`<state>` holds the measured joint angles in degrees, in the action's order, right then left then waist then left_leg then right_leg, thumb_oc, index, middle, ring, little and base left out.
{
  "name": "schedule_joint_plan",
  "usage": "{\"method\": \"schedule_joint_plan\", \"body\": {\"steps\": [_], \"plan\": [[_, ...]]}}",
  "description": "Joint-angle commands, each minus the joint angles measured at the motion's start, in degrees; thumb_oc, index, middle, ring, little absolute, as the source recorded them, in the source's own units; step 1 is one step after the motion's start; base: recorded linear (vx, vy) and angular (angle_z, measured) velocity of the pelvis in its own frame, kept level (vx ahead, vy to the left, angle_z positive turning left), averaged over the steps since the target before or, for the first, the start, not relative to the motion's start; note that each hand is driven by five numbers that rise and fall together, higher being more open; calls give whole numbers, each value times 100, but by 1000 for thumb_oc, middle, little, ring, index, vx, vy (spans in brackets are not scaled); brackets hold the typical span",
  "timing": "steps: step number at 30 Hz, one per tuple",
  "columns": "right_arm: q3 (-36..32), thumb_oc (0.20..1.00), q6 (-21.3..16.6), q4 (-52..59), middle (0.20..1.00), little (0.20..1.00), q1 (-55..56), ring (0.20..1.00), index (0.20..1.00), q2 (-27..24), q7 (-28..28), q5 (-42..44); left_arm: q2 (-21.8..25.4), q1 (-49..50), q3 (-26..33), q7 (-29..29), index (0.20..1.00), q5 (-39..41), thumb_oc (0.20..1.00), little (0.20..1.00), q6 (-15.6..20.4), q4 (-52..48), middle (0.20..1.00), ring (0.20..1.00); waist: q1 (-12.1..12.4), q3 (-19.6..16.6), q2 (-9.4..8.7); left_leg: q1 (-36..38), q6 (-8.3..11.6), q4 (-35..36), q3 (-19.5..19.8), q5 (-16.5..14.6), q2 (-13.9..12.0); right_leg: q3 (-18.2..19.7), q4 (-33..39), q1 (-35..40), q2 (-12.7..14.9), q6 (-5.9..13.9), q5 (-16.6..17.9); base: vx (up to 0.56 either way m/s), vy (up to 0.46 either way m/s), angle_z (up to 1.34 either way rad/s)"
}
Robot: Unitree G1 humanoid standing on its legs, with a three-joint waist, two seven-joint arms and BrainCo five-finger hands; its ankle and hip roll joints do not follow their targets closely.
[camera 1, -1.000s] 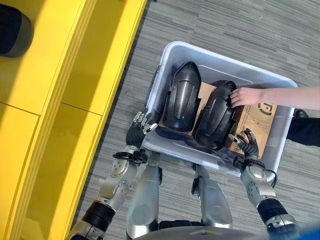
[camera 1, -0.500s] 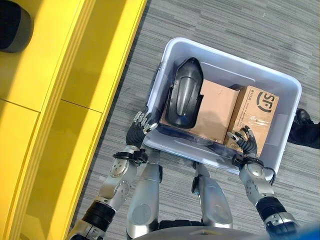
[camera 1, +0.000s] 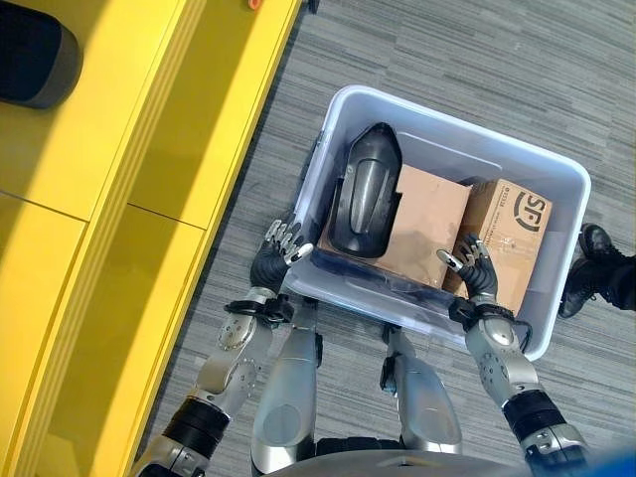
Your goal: Move parts from the plastic box to the shelf.
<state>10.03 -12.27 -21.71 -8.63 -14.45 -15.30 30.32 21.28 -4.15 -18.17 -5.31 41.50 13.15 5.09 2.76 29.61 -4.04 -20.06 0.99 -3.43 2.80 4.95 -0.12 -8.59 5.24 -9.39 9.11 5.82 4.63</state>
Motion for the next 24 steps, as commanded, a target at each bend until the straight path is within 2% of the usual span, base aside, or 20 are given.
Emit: {"method": "schedule_joint_plan", "body": {"steps": [1, 16, 24], "plan": [[-56, 1000, -226, 106, 1000, 1000, 192, 1000, 1000, -121, 71, 190, 30, 78, -88, 74, 1000, -21, 1000, 1000, 213, -154, 1000, 1000, 44, -663, -7, 14, 76, 72, -9, -66, -436, 77, -717, -282, 706, 408, 32, 0, 0, 0], [-207, 1000, -247, 103, 1000, 1000, 238, 1000, 1000, -159, 112, 307, 57, 104, -148, 180, 1000, 13, 1000, 1000, 153, -92, 1000, 1000, 9, -920, 83, 161, 81, 34, -3, -159, -449, 120, -775, -153, 703, 397, -75, 6, -5, -1], [-178, 1000, -264, 130, 1000, 1000, 199, 1000, 1000, -169, 145, 294, 57, 70, -214, 215, 1000, 20, 1000, 1000, 134, -55, 1000, 1000, 4, -927, 150, 148, 81, 33, -4, -143, -460, 132, -802, -196, 678, 377, -96, 0, 0, 0]]}}
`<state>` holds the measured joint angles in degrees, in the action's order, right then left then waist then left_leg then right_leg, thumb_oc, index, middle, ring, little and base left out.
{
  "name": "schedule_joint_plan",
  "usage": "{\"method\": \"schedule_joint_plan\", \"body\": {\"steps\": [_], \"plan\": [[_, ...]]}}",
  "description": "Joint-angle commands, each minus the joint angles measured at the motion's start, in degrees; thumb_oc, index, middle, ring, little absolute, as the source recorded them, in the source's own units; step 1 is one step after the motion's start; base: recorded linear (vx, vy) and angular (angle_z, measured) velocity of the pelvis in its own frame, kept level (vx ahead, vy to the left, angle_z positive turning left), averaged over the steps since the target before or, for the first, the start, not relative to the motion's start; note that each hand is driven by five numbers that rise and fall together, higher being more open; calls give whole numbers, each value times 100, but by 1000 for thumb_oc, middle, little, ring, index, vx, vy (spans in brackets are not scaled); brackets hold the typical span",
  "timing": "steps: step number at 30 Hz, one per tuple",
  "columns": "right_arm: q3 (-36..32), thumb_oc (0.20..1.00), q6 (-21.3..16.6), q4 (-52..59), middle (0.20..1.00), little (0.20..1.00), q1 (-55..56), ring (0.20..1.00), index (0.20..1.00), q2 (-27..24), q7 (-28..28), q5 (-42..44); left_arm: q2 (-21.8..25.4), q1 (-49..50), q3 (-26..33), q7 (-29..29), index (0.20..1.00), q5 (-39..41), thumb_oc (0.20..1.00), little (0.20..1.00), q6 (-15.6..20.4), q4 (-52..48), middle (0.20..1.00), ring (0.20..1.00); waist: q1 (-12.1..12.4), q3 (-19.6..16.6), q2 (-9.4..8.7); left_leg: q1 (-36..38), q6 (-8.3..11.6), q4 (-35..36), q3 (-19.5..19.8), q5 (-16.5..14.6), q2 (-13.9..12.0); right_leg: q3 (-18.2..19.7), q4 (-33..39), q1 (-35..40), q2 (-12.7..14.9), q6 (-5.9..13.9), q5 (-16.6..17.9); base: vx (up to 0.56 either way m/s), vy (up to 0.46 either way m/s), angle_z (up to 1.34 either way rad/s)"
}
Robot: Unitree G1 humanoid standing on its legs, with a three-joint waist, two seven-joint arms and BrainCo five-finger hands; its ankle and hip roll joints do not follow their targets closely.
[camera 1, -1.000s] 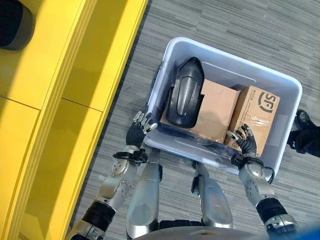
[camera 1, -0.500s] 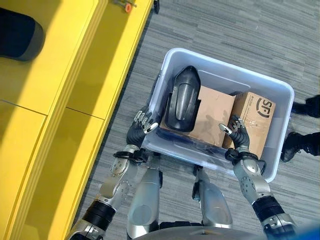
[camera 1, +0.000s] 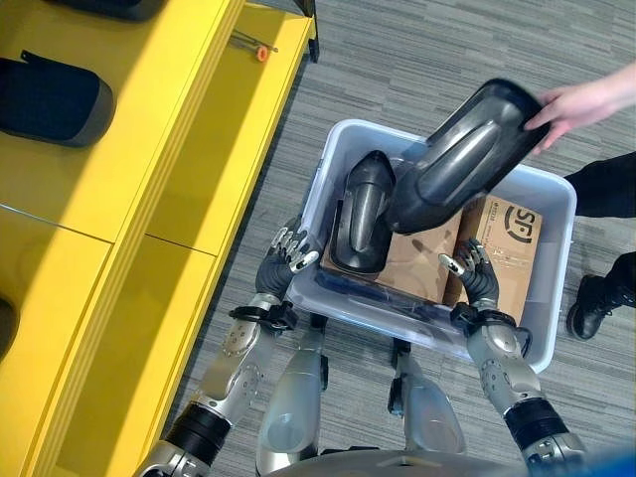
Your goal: Move parts from the plastic box to the shelf.
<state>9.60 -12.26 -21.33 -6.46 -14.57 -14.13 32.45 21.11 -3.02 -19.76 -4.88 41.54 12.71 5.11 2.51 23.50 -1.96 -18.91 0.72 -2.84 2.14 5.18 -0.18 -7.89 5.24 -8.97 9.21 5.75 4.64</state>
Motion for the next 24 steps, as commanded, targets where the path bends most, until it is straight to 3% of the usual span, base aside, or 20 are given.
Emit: {"method": "schedule_joint_plan", "body": {"steps": [1, 15, 24], "plan": [[-123, 1000, -261, 97, 1000, 1000, -16, 1000, 1000, -163, 35, 76, 80, -56, -60, 169, 1000, 10, 1000, 1000, 178, -61, 1000, 1000, 26, -308, -56, 25, 108, -31, 66, -164, -456, 64, -807, -248, 667, 384, -98, 0, 0, 0], [-17, 1000, -249, 121, 1000, 1000, 10, 1000, 1000, -163, 50, 117, 53, -193, -187, 111, 1000, 19, 1000, 1000, 181, -62, 1000, 1000, 6, -56, 7, -130, 88, -133, 65, -131, -445, 96, -920, -399, 646, 353, -102, 0, 0, 0], [-76, 1000, -259, 99, 1000, 1000, 6, 1000, 1000, -183, 24, 125, 98, -220, -196, 106, 1000, 24, 1000, 1000, 176, -47, 1000, 1000, 9, 44, -68, -187, 81, -145, 79, -114, -452, 93, -963, -452, 630, 355, -85, 0, 0, 0]]}}
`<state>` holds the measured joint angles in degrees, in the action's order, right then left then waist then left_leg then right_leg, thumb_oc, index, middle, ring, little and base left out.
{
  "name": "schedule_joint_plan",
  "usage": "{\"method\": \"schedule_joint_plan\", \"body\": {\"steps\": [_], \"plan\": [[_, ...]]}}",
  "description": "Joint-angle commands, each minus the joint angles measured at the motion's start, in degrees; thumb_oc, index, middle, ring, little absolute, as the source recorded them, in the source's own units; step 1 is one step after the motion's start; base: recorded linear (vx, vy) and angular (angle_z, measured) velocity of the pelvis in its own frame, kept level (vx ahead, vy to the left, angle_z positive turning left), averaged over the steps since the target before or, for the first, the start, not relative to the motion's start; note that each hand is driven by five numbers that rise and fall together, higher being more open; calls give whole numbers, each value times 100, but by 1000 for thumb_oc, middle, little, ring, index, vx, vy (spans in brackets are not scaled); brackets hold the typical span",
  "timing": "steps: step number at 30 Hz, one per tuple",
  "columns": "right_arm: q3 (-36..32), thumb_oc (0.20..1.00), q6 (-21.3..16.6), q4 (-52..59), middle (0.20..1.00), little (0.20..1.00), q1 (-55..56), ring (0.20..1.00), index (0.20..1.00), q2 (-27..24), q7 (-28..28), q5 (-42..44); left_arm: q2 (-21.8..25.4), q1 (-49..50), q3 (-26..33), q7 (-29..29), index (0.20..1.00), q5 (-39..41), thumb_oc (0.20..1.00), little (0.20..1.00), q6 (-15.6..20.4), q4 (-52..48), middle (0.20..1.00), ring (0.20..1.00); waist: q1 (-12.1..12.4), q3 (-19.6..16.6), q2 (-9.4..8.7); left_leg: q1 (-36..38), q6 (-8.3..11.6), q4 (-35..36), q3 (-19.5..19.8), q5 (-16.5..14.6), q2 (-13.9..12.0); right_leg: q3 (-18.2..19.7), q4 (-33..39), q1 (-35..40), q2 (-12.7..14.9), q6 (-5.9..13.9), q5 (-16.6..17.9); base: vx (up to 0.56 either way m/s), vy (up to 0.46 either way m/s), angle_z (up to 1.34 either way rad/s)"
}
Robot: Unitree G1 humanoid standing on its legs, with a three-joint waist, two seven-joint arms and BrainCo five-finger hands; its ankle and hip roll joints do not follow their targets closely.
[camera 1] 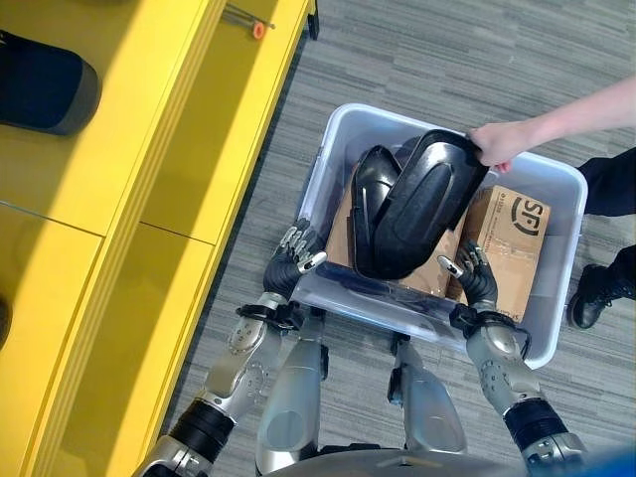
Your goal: Move parts from the plastic box to the shelf.
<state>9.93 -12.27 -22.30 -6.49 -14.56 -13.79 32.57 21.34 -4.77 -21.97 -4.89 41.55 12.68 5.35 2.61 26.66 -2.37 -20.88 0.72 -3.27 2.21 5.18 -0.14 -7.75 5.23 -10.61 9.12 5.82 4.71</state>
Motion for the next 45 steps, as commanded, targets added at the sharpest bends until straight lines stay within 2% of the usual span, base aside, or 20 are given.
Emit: {"method": "schedule_joint_plan", "body": {"steps": [1, 39, 45], "plan": [[-120, 1000, -263, 228, 1000, 1000, 17, 1000, 1000, -194, -15, 115, 75, -51, 35, 99, 1000, 25, 1000, 1000, 187, -72, 1000, 1000, 4, -258, -37, -14, 80, -118, 79, -110, -452, 80, -968, -302, 632, 344, -92, 0, 0, 0], [-85, 1000, -412, 1079, 1000, 1000, -56, 1000, 1000, -349, -45, -20, 126, -89, 7, 31, 1000, 14, 1000, 1000, 227, -185, 1000, 1000, 40, 128, -64, -339, 59, -327, 121, -98, -445, 62, -1140, -554, 548, 286, -124, 0, 0, 0], [-194, 1000, -435, 1401, 1000, 1000, -152, 1000, 1000, -476, -151, -275, 138, -162, 23, 2, 1000, -14, 1000, 1000, 245, -276, 1000, 1000, 20, 177, -72, -445, 52, -365, 131, -99, -441, 77, -1142, -646, 532, 282, -106, 0, 0, 0]]}}
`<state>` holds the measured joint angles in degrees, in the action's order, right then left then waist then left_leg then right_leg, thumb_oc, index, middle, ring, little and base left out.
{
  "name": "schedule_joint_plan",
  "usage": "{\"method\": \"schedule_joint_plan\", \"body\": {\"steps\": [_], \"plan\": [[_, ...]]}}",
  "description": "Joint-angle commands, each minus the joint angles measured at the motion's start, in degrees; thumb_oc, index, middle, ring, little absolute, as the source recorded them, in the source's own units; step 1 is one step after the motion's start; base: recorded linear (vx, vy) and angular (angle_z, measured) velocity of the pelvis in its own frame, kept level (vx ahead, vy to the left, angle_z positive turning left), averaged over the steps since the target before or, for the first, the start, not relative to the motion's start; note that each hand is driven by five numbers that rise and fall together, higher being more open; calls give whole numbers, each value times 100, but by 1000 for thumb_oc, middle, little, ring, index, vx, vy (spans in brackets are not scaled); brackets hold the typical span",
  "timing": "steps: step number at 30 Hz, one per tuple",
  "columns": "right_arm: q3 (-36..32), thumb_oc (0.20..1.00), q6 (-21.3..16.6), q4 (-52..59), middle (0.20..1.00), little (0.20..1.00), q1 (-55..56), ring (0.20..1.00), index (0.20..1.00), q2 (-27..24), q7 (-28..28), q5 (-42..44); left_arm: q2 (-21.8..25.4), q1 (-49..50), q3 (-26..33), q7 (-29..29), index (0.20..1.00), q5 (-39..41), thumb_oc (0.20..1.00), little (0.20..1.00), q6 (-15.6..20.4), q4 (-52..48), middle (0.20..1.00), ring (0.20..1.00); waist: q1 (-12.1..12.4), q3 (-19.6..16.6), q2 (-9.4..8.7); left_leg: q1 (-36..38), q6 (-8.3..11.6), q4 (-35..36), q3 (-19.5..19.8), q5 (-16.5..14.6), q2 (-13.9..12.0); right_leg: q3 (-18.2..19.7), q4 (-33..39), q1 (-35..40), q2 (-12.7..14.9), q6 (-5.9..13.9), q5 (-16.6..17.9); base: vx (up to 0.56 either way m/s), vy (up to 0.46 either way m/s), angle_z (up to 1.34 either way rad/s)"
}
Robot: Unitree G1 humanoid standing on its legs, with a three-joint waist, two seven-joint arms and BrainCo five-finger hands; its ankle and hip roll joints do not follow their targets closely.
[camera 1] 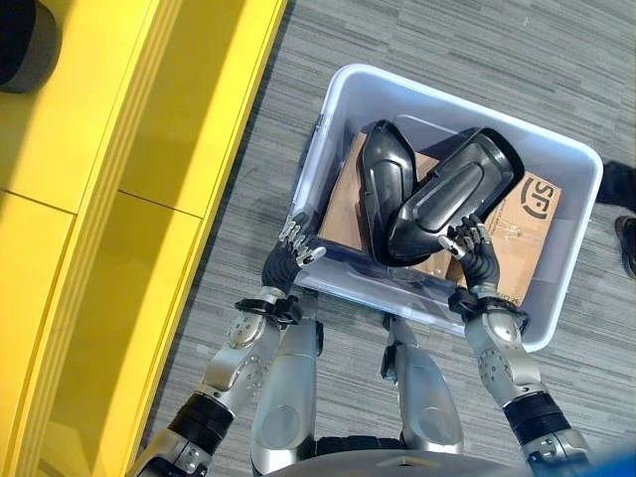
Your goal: Move parts from the plastic box to the shelf.
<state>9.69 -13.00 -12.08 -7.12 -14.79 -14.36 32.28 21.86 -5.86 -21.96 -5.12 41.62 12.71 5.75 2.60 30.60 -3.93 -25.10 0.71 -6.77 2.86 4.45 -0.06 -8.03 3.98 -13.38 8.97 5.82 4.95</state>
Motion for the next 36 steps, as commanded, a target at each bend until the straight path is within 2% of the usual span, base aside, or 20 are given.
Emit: {"method": "schedule_joint_plan", "body": {"steps": [1, 11, 20, 32, 36], "plan": [[-182, 1000, -371, 454, 1000, 1000, -110, 1000, 1000, -463, -104, -274, 84, -63, 18, 21, 1000, -26, 1000, 1000, 238, -330, 1000, 1000, 15, -216, 82, -42, 52, -18, 67, -24, -443, 103, -1017, -384, 549, 280, -123, 0, 0, 0], [-325, 1000, -471, 901, 1000, 1000, -443, 1000, 1000, -601, -312, -561, 86, -139, -23, 29, 1000, -29, 1000, 1000, 235, -435, 1000, 1000, 47, -165, 94, -181, 52, -60, 83, -17, -436, 112, -1050, -498, 538, 265, -122, 0, 0, 0], [-388, 1000, -456, 1111, 1000, 1000, -864, 1000, 1000, -793, -592, -1183, 104, -111, -9, 40, 1000, -56, 1000, 1000, 253, -518, 1000, 1000, 91, -176, 118, -228, 44, -62, 107, -20, -434, 114, -1101, -555, 512, 250, -161, 1, 1, 1], [-685, 1000, 0, 1353, 1000, 1000, -1648, 1000, 1000, -1648, -1167, -3407, 116, -116, 103, 118, 1000, -91, 1000, 1000, 326, -627, 1000, 1000, 139, -174, 152, -307, 27, -104, 167, -16, -427, 136, -1223, -643, 486, 238, -212, 1, 0, 0], [-732, 1000, 41, 1358, 1000, 1000, -1727, 1000, 1000, -1782, -1170, -3620, 117, -112, 112, 134, 1000, -132, 1000, 1000, 350, -619, 1000, 1000, 147, -166, 151, -295, 29, -132, 171, -57, -432, 136, -1273, -638, 479, 229, -264, 0, 0, 0]]}}
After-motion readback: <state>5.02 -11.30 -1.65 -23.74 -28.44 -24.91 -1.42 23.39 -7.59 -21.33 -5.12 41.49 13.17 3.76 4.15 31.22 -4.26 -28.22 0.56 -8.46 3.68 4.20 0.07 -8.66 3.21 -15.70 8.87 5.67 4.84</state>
